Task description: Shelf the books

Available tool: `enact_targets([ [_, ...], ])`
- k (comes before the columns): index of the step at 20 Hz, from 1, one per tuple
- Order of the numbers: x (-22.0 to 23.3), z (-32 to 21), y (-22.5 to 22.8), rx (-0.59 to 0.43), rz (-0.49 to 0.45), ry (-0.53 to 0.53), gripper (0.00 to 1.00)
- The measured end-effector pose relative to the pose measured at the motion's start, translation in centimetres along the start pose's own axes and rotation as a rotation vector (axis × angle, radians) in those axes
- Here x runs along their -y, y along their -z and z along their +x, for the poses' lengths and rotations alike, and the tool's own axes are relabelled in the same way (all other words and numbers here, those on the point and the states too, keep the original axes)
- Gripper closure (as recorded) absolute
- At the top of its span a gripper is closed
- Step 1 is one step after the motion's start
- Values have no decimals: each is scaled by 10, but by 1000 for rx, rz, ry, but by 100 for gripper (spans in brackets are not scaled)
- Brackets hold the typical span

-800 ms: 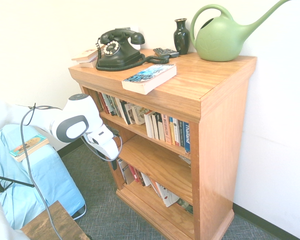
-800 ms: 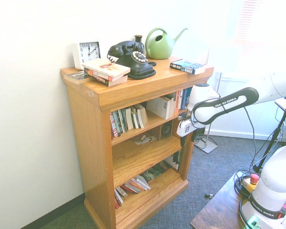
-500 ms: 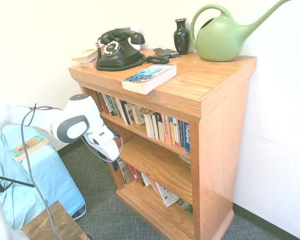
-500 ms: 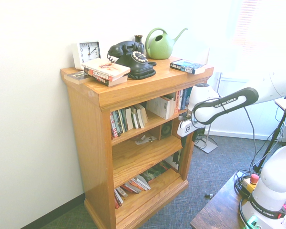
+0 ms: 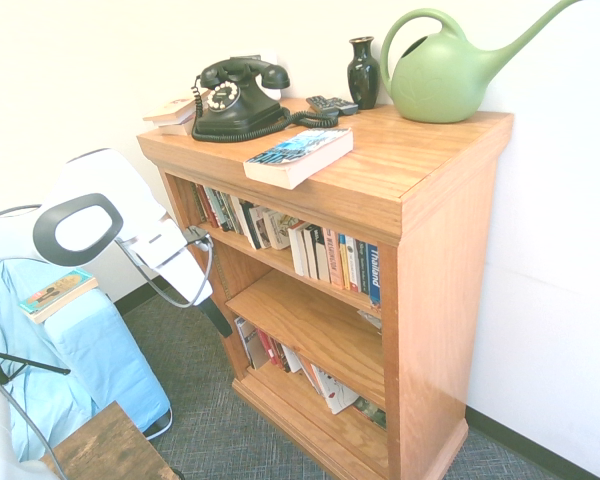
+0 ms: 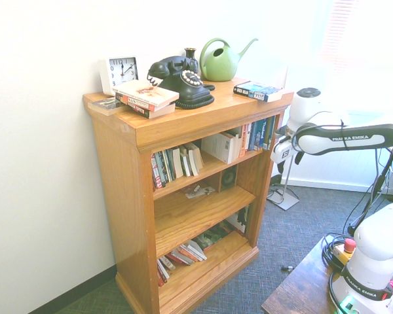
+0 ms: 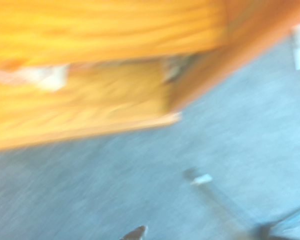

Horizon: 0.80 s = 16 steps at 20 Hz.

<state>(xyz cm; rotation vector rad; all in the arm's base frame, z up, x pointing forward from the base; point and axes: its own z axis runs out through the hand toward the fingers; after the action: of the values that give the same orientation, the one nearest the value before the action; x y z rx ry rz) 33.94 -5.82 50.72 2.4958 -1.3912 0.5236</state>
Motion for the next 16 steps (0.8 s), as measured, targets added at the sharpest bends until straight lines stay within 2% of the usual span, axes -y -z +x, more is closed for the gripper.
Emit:
enact_targets([
  [7,-25,39,25,-242,-131,37,0],
  [12,-3,62,53,-402,-234,116,0],
  [16,30,60,70,-513,-334,167,0],
])
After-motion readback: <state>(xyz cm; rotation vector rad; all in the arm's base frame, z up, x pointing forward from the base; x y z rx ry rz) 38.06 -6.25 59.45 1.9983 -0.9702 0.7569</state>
